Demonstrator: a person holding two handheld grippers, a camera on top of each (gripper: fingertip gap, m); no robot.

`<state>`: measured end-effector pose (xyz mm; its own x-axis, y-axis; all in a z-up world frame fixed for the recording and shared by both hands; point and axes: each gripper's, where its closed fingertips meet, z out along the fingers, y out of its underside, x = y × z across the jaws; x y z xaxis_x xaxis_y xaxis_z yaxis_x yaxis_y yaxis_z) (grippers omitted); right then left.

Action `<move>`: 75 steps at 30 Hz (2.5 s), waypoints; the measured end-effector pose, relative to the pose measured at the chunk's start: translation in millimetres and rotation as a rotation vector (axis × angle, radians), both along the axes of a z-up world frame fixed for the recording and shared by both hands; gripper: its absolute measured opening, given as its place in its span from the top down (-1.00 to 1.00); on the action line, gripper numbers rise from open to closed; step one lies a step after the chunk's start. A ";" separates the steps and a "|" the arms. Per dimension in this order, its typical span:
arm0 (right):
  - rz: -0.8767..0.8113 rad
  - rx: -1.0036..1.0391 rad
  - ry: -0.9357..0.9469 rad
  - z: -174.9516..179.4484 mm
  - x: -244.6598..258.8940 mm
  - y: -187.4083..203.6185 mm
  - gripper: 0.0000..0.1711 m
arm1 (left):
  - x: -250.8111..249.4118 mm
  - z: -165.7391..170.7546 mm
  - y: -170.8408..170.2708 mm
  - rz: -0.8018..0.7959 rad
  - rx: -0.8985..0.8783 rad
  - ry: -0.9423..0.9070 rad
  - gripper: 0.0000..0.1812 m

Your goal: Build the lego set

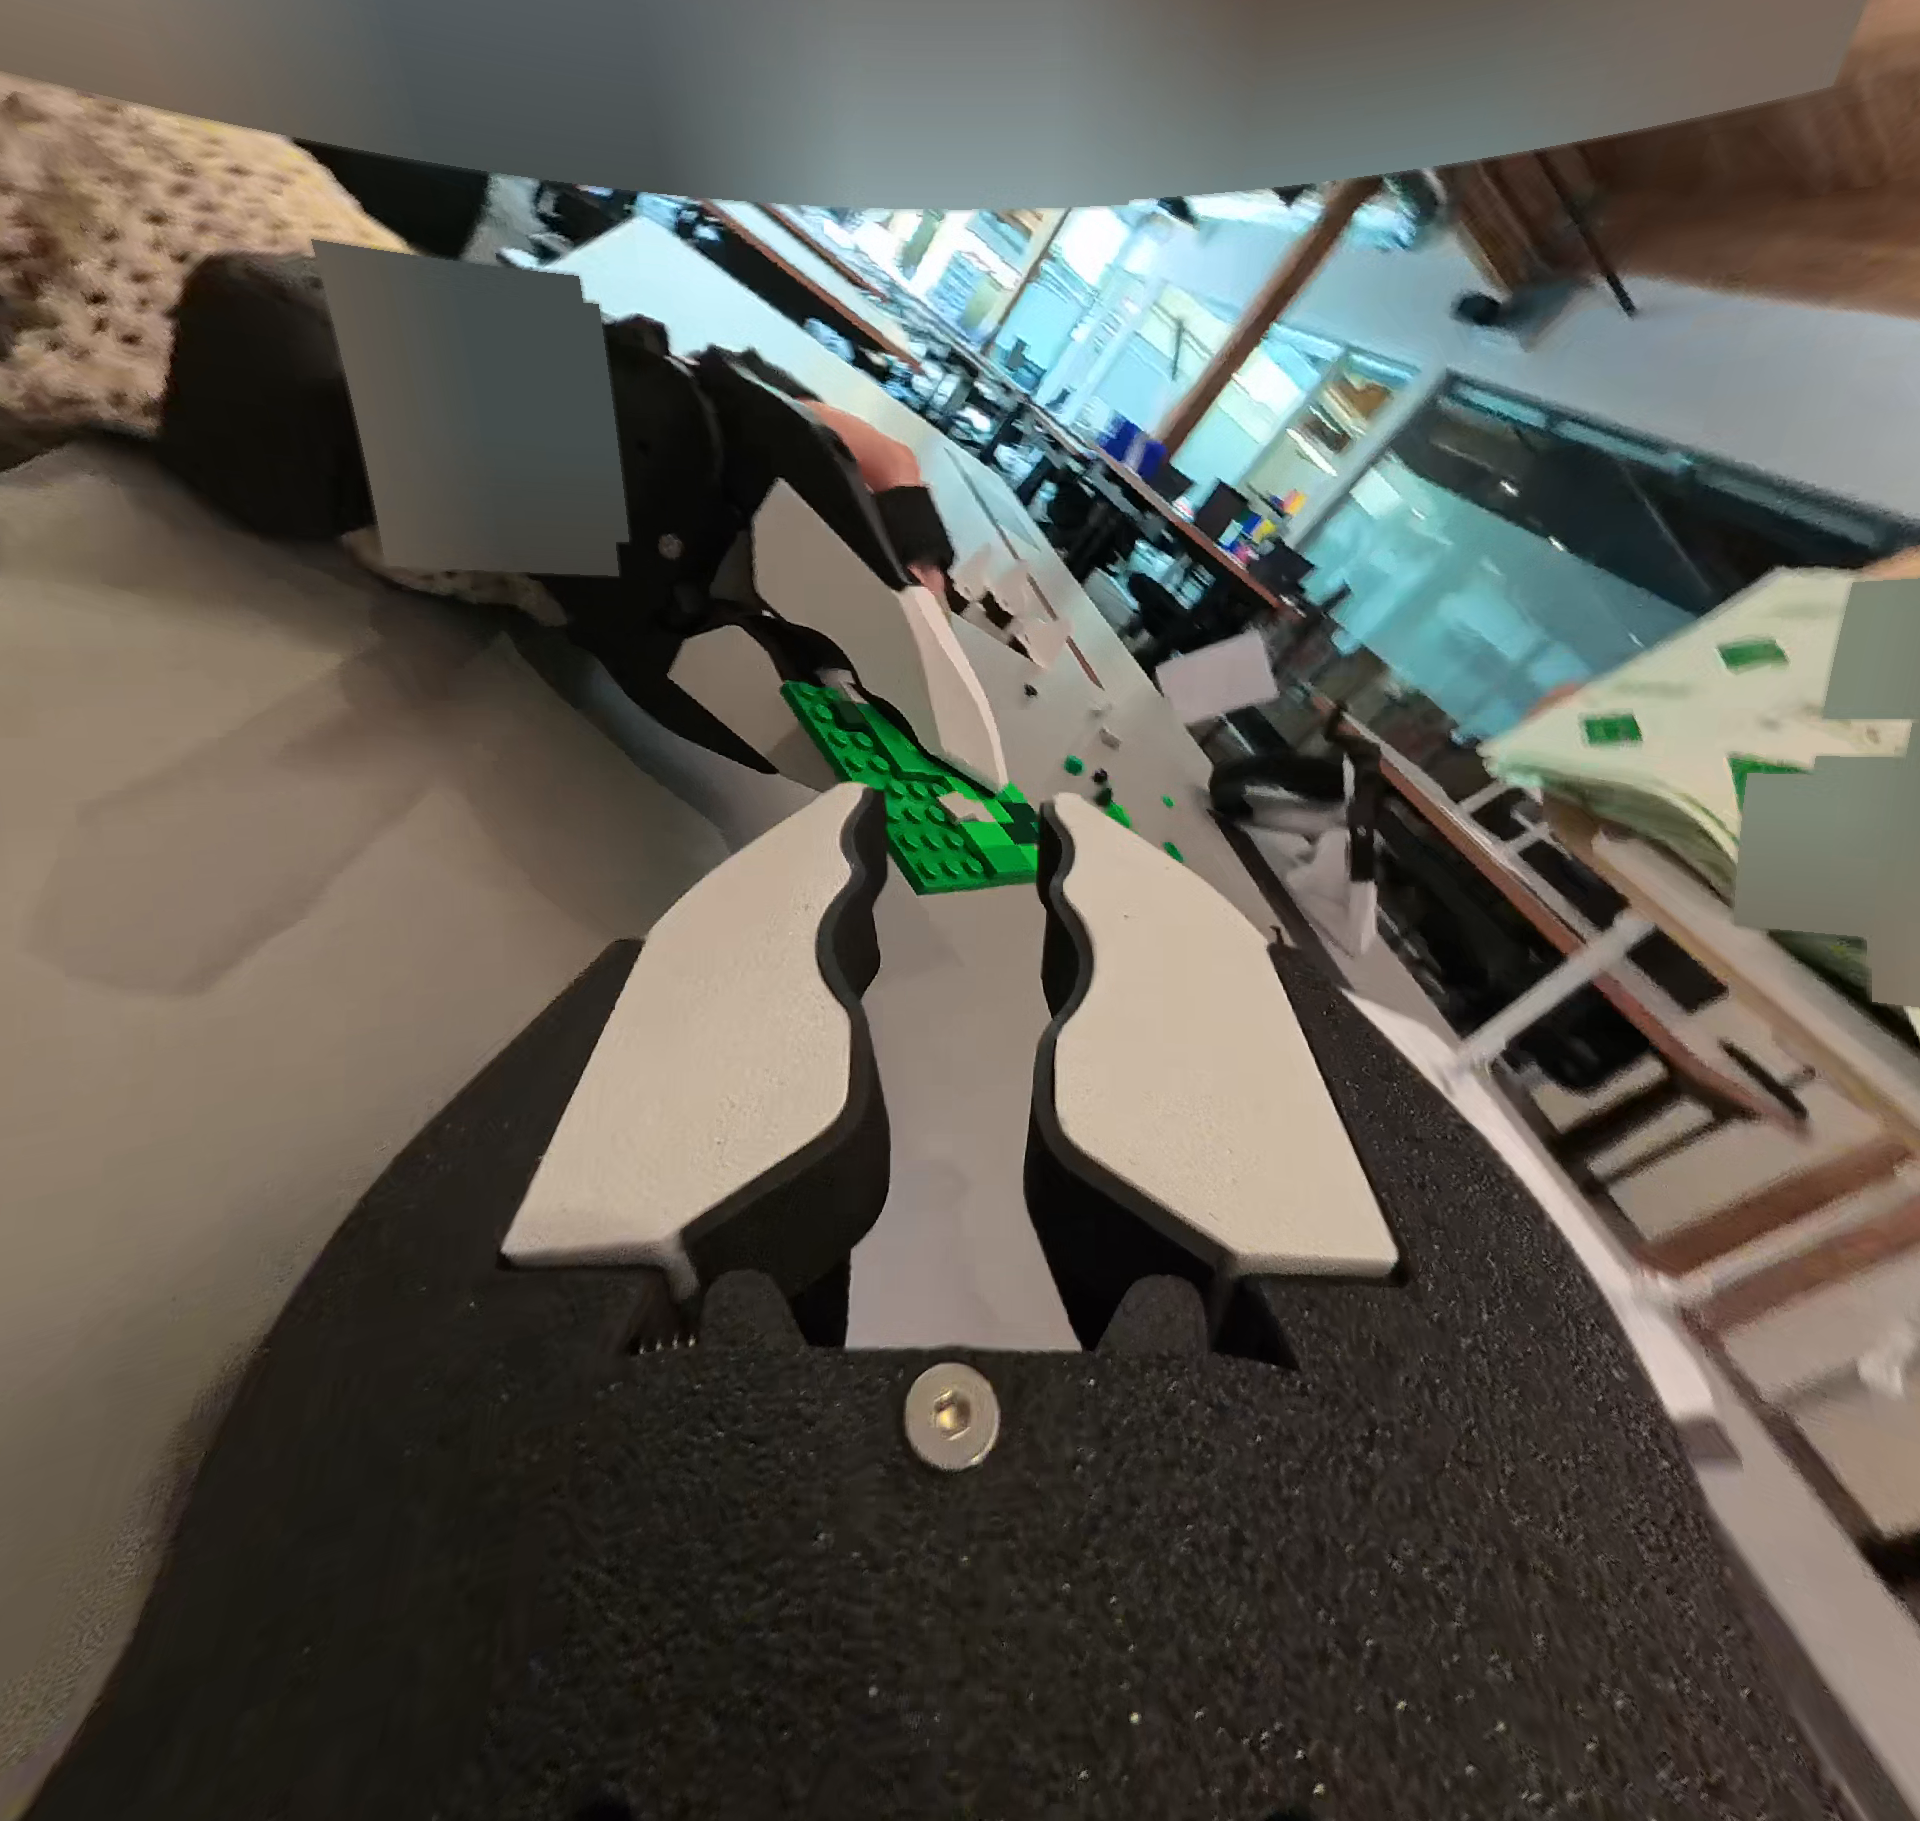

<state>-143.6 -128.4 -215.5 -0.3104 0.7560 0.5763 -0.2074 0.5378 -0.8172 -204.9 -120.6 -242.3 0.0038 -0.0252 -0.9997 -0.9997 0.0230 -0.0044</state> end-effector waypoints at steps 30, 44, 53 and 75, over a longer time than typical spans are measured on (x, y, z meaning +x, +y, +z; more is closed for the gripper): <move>0.284 0.184 -0.664 -32.4 -26.1 -13.9 0.92 | 21.2 -5.5 -3.9 -0.101 0.000 0.071 0.94; 0.273 0.203 -0.638 -29.6 -25.7 -13.9 0.97 | 23.6 -4.0 -4.8 -0.111 0.007 0.070 0.94; 0.291 0.198 -0.668 -31.6 -21.9 -13.7 0.90 | 24.8 -4.2 -5.4 -0.114 0.010 0.079 0.94; 0.292 0.200 -0.666 -32.6 -22.2 -13.4 0.94 | 26.6 -5.3 -6.5 -0.120 0.005 0.075 0.94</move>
<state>-165.8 -141.8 -248.1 -0.8129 0.4900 0.3146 0.1393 0.6882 -0.7120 -178.3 -127.1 -247.6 -0.0741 -0.0160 -0.9971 -0.9873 0.1423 0.0711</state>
